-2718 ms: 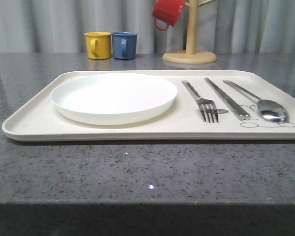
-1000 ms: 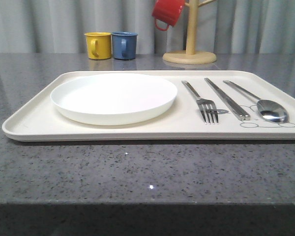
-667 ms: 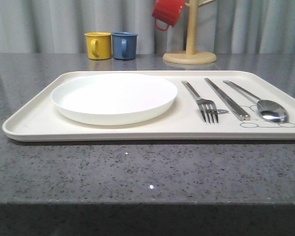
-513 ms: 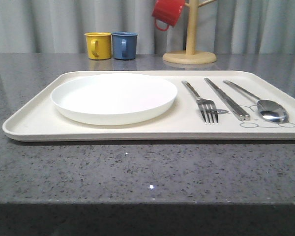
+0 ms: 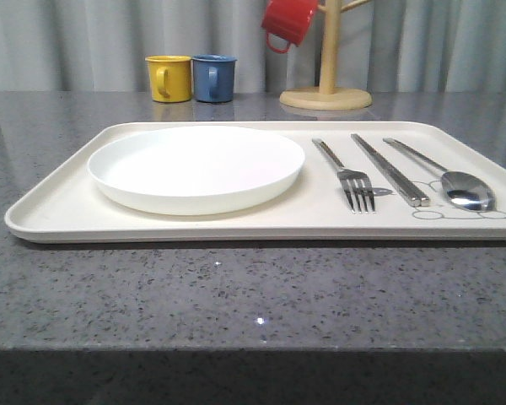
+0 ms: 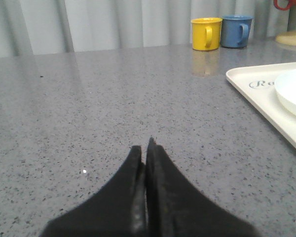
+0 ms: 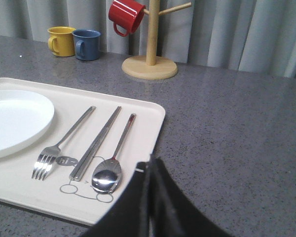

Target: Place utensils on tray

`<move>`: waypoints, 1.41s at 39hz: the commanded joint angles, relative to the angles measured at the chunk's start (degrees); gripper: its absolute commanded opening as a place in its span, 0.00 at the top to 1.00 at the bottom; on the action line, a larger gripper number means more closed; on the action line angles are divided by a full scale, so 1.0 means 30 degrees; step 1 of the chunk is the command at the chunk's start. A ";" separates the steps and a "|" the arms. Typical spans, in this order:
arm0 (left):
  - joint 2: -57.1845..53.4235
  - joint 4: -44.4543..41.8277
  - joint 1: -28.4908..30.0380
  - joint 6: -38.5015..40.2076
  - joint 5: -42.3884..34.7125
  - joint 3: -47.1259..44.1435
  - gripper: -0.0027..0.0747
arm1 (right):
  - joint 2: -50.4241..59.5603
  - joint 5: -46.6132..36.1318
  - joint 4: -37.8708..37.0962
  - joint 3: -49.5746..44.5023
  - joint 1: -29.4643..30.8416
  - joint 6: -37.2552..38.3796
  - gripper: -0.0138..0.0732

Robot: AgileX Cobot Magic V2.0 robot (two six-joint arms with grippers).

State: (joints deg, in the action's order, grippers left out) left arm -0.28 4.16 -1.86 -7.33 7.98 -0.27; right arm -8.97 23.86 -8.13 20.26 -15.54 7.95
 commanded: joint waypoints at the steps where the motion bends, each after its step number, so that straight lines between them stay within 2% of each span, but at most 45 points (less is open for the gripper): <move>1: -0.0415 0.0014 0.0035 0.0020 -0.1865 -0.0062 0.99 | -0.0212 -0.1583 -0.0309 0.0490 0.0030 -0.0156 0.97; 35: -0.0414 0.0014 0.0035 0.0020 -0.1865 -0.0062 0.99 | -0.0212 -0.1585 -0.0309 0.0490 0.0030 -0.0156 0.97; 39: -0.0414 0.0014 0.0035 0.0020 -0.1865 -0.0062 0.99 | -0.0143 -0.2430 -0.0610 -0.0082 0.0094 -0.0262 0.97; 47: -0.0414 0.0014 0.0035 0.0020 -0.1865 -0.0062 0.99 | 0.1442 -0.5888 0.1395 -0.3653 0.2294 -0.1953 0.97; 55: -0.0414 0.0014 0.0035 0.0020 -0.1865 -0.0062 0.99 | 0.3506 -0.6205 0.3644 -0.6775 0.5987 -0.3084 0.97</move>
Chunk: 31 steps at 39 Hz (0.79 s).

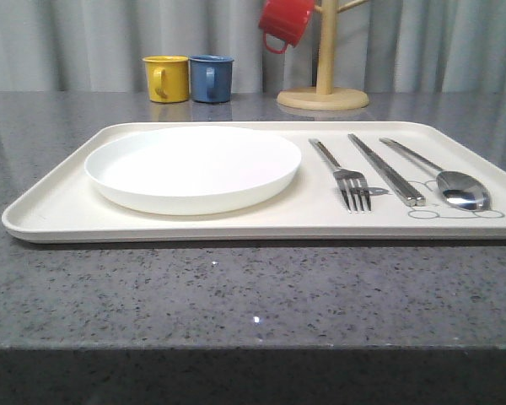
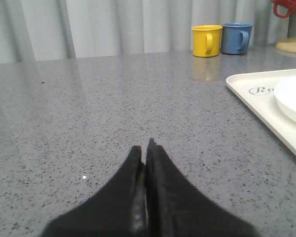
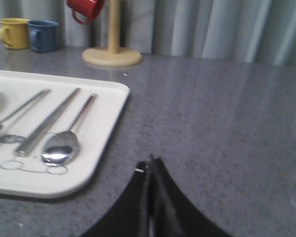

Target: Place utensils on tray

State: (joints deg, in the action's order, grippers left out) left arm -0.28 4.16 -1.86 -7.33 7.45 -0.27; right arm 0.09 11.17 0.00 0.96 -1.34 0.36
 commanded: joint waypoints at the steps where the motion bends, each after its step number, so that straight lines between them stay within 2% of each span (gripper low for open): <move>1: -0.0414 0.0014 0.0035 0.0020 -0.1688 -0.0062 0.99 | 0.0459 -0.2005 0.0999 -0.0657 0.1520 -0.0551 0.97; 7: -0.0414 0.0014 0.0035 0.0020 -0.1688 -0.0062 0.99 | 0.0517 -0.0968 0.0834 -0.0812 0.1703 -0.0628 0.97; 31: -0.0414 0.0014 0.0035 0.0020 -0.1688 -0.0062 0.99 | 0.0483 -0.0885 0.0834 -0.0812 0.1681 -0.0628 0.97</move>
